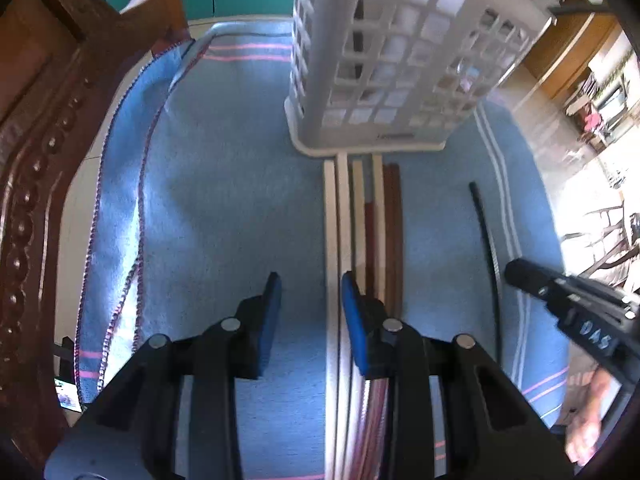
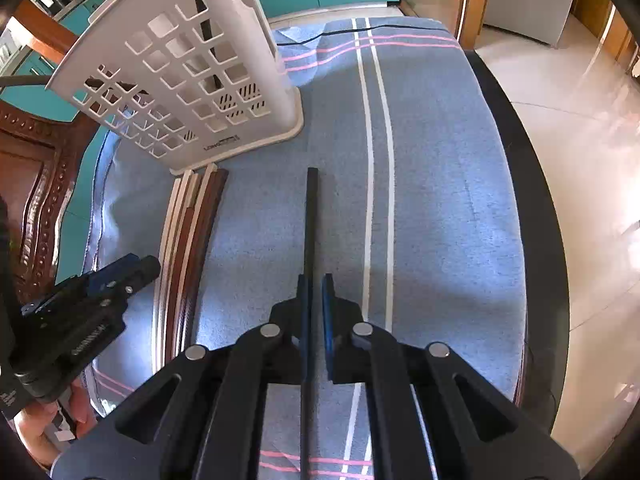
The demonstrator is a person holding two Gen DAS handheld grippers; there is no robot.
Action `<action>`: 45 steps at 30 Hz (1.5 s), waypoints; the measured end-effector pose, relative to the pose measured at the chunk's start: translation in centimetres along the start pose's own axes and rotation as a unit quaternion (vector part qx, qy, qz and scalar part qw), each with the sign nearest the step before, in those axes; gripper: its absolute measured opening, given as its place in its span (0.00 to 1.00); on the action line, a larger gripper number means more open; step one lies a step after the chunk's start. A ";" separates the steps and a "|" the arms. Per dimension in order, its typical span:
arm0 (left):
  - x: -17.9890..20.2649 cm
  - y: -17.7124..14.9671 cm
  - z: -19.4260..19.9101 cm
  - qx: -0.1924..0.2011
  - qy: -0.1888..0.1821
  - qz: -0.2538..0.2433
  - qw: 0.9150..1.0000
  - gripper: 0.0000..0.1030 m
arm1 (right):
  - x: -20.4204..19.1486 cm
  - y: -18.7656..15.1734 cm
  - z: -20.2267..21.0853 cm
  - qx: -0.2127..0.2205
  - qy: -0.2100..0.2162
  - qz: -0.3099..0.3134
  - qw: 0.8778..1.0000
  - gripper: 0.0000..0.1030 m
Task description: Organize utensils
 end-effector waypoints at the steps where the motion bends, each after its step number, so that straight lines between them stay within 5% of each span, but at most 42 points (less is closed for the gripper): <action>1: 0.0 0.0 -0.1 0.005 0.001 0.000 1.000 0.31 | 0.0 0.0 0.0 0.001 0.000 0.000 1.000 0.07; 14: -1.0 0.5 0.3 0.024 0.046 -0.002 0.999 0.35 | 0.9 -0.1 0.1 0.005 -0.034 0.012 0.999 0.07; 27: 0.7 1.5 -1.2 0.029 0.064 -0.007 0.998 0.39 | -1.5 0.4 -0.7 0.025 -0.061 0.051 0.997 0.20; 45: 0.6 1.4 -1.3 0.032 0.074 -0.010 0.997 0.46 | -1.3 0.2 -1.7 0.017 -0.077 0.052 0.996 0.20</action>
Point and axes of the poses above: each gripper's, at about its wrist camera, not at the fingertips, and z roughly against the way its jaws point, x to its right, y to its top, the point moved 7 cm from there along -z, roughly the way its jaws point, and after that the axes turned 3 degrees about -x, right-handed, at the moved point
